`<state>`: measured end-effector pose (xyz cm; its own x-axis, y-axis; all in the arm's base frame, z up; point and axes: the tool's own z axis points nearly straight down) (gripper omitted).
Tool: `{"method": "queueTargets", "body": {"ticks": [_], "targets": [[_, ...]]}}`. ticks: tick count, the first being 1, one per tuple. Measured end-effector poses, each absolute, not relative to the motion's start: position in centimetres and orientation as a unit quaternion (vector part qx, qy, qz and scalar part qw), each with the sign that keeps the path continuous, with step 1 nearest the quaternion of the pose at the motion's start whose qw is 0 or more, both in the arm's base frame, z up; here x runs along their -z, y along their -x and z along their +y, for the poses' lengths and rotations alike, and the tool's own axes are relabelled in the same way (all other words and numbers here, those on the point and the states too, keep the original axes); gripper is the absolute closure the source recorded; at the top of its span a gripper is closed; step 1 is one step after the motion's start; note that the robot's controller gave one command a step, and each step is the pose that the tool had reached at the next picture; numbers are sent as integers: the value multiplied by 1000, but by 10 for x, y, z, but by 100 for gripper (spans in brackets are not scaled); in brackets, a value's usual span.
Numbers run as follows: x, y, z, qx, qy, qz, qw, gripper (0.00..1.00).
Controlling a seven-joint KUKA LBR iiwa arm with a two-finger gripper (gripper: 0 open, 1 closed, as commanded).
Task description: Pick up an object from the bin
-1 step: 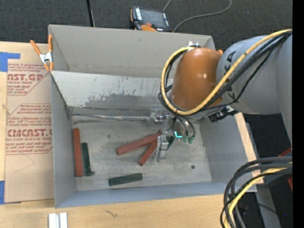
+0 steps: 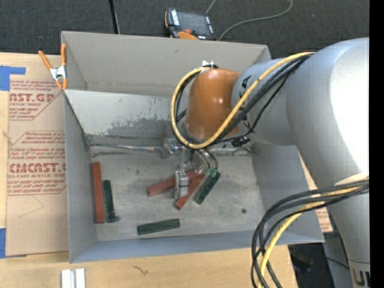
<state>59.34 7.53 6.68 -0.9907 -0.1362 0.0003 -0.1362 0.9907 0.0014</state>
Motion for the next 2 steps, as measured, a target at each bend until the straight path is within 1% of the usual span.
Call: {"method": "queueTargets", "body": {"ticks": [1, 2], "targets": [[-70, -594, 75, 1, -67, -998, -2, 100], [-251, -590, 66, 0, -90, -996, -6, 100]]}}
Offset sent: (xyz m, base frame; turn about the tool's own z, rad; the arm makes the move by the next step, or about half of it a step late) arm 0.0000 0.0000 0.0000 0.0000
